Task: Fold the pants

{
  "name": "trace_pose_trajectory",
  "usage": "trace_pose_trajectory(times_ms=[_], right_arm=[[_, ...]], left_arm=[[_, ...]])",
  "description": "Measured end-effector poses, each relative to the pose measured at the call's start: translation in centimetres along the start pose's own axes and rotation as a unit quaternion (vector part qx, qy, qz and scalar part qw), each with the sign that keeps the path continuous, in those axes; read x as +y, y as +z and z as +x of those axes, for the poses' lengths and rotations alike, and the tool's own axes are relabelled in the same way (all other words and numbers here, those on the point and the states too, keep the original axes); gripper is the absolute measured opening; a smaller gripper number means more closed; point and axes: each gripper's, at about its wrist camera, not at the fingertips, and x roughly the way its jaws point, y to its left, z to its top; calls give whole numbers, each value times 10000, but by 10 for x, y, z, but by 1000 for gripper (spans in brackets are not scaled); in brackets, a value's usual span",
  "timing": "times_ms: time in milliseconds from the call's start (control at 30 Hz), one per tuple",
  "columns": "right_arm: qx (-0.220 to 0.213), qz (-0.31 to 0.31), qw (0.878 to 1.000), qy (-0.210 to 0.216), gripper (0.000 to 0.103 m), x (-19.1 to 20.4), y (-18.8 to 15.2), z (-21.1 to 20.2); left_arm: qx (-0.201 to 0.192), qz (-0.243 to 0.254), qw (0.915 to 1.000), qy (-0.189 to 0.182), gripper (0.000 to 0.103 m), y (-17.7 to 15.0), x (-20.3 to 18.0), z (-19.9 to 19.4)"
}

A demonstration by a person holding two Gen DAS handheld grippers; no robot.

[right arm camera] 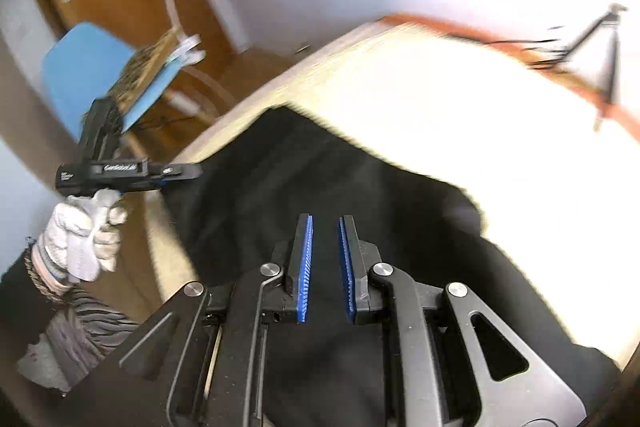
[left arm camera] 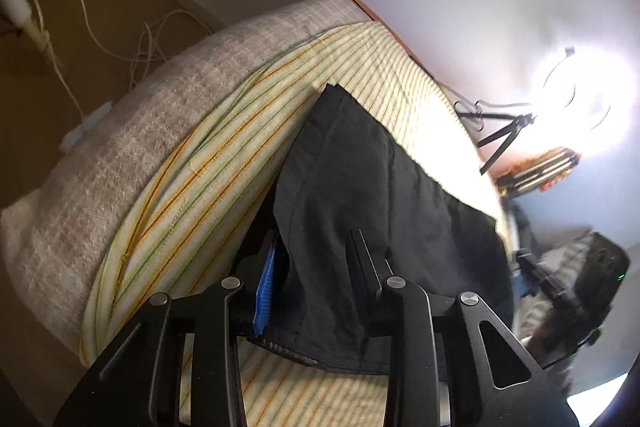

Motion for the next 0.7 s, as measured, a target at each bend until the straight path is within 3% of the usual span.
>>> trace_pose_trajectory(times_ms=[33, 67, 133, 233, 367, 433, 500, 533, 567, 700], right_arm=[[-41, 42, 9999, -132, 24, -9, -3, -9], [-83, 96, 9994, -324, 44, -21, -5, -18], [-75, 87, 9985, -535, 59, -35, -4, -27], [74, -133, 9969, -776, 59, -52, 7, -19], [325, -170, 9989, -303, 59, -67, 29, 11], [462, -281, 9982, -270, 59, -63, 34, 30], [662, -625, 9954, -283, 47, -52, 36, 47], [744, -737, 9941, -283, 14, -45, 34, 53], [797, -792, 9933, -284, 5, -42, 32, 55], [512, -1000, 9926, -451, 4, -35, 27, 40]], left_arm=[[-2, 107, 9999, 17, 30, -1, -2, 2], [-15, 205, 9997, 116, 30, -1, -5, 3], [-49, 387, 9989, 270, 30, -5, -11, 6], [-62, 505, 9983, 273, 23, -8, -17, 9], [-23, 627, 9974, 350, 18, -11, -20, 15], [-28, 638, 9974, 343, 18, -10, -20, 17], [-55, 675, 9970, 375, 17, -9, -21, 18], [-79, 702, 9967, 398, 16, -9, -22, 18], [-97, 724, 9965, 409, 16, -8, -22, 18], [-250, 788, 9960, 343, 16, -7, -25, 9]])
